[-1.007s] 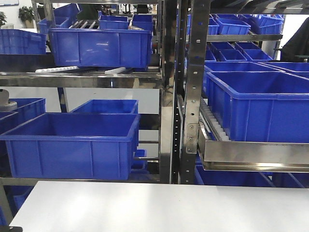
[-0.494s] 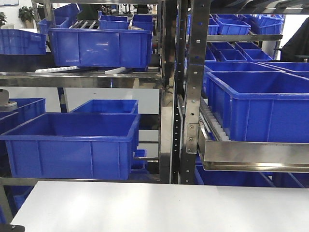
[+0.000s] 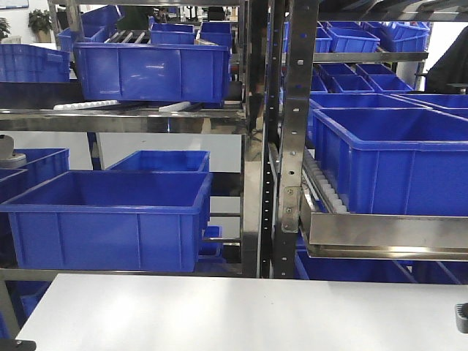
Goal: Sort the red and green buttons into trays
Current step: 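Lift both held buttons off the white table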
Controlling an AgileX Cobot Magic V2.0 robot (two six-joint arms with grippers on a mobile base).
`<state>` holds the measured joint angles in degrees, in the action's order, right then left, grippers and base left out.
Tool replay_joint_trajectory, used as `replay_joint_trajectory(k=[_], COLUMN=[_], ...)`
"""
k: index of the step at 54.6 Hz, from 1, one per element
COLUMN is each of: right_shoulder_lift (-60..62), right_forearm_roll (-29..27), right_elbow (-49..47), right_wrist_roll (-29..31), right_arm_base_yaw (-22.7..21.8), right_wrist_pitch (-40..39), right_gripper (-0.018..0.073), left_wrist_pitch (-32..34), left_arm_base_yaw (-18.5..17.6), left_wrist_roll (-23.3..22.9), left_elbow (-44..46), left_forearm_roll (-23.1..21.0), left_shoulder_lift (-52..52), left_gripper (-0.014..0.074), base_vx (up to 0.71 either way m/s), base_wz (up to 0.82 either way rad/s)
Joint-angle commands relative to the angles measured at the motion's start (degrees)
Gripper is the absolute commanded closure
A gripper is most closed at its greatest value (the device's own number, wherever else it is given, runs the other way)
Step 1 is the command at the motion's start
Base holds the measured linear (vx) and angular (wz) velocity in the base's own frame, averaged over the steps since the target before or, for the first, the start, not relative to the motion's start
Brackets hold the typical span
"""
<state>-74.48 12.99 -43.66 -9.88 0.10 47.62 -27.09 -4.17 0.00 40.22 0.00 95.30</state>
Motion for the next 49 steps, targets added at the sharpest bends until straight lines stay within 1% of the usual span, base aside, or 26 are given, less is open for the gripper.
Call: replay_joint_trajectory(k=[1,12,28,49], right_shoulder_lift=[-1.62,-5.7,-11.52,-19.58], right_forearm_roll=[3.08,2.26,0.31,0.36], right_elbow=[-2.34,-2.45,-2.45,-2.45], right_wrist_roll=[-0.53,1.1,1.6,1.49], right_arm_base_yaw=[-0.27,-0.27,-0.27,-0.27], right_wrist_pitch=[0.53,-2.51,-2.71,-5.74], right_gripper=[0.0016,0.0016,0.0016,0.002], left_wrist_pitch=[1.2,1.25,1.95,2.24], left_arm_base_yaw=[-0.02,-0.02,-0.02,-0.02], left_wrist_roll=[0.0,0.0,0.0,0.0], left_elbow=[1.34,1.34,1.34,1.34], left_forearm_roll=[-0.89,-0.89,-0.89,-0.89], left_shoulder_lift=[-2.06,-2.06,-2.06,-2.06], left_gripper=[0.0602,0.0602,0.0602,0.0602], base_vx=[0.0,0.0,0.0,0.0], base_wz=[0.0,0.0,0.0,0.0])
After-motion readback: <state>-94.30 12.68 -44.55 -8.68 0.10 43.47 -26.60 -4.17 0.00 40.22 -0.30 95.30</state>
